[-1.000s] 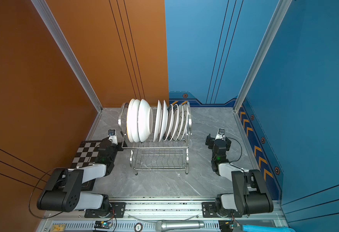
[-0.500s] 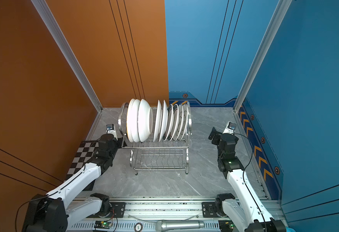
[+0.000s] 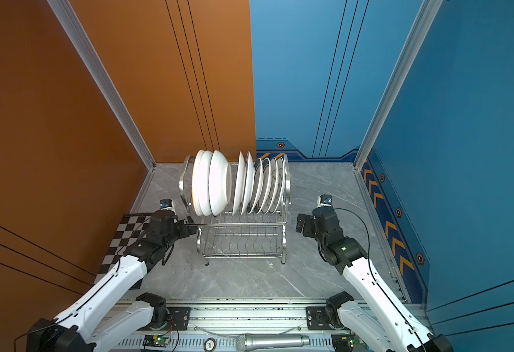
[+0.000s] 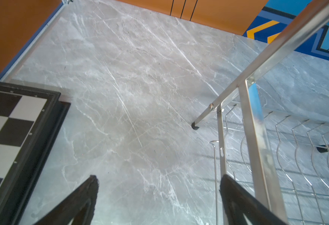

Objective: Unload the plates from the dish rack
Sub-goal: Move a dish rack to the top-right of the table.

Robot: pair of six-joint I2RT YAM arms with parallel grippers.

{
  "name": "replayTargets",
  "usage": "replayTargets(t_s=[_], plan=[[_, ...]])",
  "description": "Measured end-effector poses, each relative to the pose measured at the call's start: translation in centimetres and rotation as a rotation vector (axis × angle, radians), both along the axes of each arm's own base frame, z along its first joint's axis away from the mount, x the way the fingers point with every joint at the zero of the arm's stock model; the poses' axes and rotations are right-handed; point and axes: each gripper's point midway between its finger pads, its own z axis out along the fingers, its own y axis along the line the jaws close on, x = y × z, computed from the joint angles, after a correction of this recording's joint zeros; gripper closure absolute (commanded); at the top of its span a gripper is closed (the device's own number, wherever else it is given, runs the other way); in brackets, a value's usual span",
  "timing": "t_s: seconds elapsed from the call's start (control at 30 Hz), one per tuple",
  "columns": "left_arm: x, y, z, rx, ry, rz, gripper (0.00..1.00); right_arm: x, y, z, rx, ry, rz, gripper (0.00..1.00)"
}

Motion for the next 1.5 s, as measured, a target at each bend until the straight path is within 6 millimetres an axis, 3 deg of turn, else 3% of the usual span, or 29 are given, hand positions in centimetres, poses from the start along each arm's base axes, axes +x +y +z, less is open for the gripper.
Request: replayTargets(t_s=[0.2, 0.47, 0.73, 1.03, 1.27, 1.5], plan=[[-1.7, 0.3, -1.4, -0.010, 0.084, 0.018, 0.02, -0.9, 1.3, -0.9, 0.042, 0.051, 0.042, 0.00], [-4.6, -0.1, 0.1, -0.127, 0.081, 0.025, 0.02, -3.1, 4.0, -2.8, 0.079, 0.111, 0.148, 0.00], [-7.4, -1.9, 1.0, -0.269, 0.094, -0.036, 0.02, -5.2, 6.3, -2.8, 0.122, 0.110, 0.226, 0.02], [-9.0, -3.6, 0.5, -0.322, 0.109, -0.101, 0.03, -7.1, 9.2, -4.6, 0.158, 0.143, 0.304, 0.08], [-9.5, -6.1, -0.3, -0.307, 0.157, -0.193, 0.07, -5.9, 9.7, -6.2, 0.113, 0.150, 0.254, 0.14], [-9.4, -8.0, -1.1, -0.255, 0.174, -0.252, 0.13, -4.5, 9.1, -6.5, 0.072, 0.114, 0.189, 0.25]])
